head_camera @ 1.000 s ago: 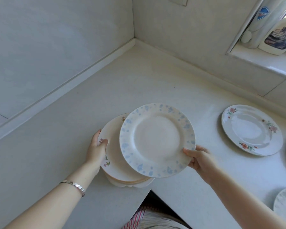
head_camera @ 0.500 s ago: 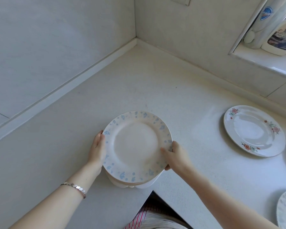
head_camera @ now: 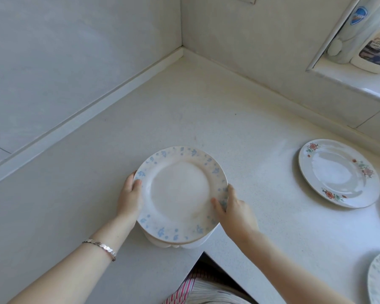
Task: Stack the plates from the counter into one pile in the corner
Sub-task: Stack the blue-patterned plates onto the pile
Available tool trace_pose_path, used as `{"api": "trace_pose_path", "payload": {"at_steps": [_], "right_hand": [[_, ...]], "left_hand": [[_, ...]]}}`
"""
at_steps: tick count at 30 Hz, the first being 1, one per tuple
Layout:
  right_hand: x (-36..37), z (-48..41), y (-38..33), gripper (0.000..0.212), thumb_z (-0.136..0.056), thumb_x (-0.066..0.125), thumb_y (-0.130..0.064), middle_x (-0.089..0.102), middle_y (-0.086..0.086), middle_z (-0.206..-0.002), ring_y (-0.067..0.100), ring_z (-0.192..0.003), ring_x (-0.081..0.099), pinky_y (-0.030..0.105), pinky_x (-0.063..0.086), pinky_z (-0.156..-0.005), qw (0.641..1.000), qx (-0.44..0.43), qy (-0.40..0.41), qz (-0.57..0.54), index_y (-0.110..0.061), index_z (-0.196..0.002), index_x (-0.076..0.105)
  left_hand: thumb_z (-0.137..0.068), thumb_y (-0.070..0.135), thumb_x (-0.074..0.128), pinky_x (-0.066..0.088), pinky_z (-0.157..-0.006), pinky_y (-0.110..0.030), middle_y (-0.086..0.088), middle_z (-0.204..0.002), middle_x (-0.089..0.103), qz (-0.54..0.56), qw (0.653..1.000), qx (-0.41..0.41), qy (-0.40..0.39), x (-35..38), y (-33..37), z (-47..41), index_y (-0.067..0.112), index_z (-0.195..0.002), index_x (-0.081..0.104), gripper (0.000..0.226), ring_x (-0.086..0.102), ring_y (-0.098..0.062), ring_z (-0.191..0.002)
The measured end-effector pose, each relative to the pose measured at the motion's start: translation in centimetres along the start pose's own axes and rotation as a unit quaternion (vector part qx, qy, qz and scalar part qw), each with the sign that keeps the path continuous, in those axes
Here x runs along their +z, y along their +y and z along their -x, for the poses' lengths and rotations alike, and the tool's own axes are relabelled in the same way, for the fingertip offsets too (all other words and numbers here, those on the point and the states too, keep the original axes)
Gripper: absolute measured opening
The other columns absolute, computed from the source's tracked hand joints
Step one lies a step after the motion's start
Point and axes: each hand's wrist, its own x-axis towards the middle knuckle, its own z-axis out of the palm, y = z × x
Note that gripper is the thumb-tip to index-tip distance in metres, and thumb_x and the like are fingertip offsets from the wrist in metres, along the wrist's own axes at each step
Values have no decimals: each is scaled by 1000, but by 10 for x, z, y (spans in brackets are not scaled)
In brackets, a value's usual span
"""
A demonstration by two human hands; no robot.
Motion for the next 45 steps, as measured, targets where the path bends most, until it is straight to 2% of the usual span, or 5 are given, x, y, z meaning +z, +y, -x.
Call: {"api": "trace_pose_path", "payload": {"at_steps": [8, 15, 23, 33, 45], "right_hand": [[-28, -29, 48, 43, -95, 43, -34, 58, 4, -67, 16, -55, 58, 25, 46, -55, 947, 137, 9, -290, -3, -122, 53], [-93, -70, 155, 51, -97, 43, -24, 45, 15, -142, 27, -128, 49, 32, 41, -101, 595, 385, 144, -690, -1, -141, 31], [-105, -91, 205, 15, -96, 41, -14, 56, -10, -128, 6, -131, 44, 19, 36, -103, 413, 318, 205, -828, -14, -86, 53], [-100, -44, 176, 23, -92, 41, 6, 73, -2, -72, 7, -52, 69, 18, 57, -54, 544, 256, 131, -788, -12, -92, 54], [-109, -10, 47, 21, -85, 52, 7, 71, 4, -73, 15, -58, 68, 28, 59, -58, 835, 86, -139, -526, -11, -89, 61]], "left_hand": [[-93, 19, 44, 23, -115, -40, -7, -154, 30, -417, 865, 273, -53, 45, 52, -16, 14, -145, 30, 54, 27, -21, -142], [-98, 41, 31, 10, -115, -44, 4, -151, 34, -529, 776, 303, -163, 123, 86, -21, 29, -136, 45, 42, 26, -13, -142], [-95, 42, 25, 19, -108, -37, -1, -118, 64, -552, 767, 312, -102, 131, 78, -15, 23, -105, 68, 48, 49, -22, -120], [-98, 31, 32, 21, -108, -39, -5, -105, 66, -508, 789, 333, -94, 131, 82, -16, 17, -88, 63, 35, 55, -25, -111], [-97, 43, 32, 29, -55, -30, -12, -63, 49, -259, 943, 187, -93, 51, 111, -13, 8, -63, 47, 52, 47, -23, -62]]}}
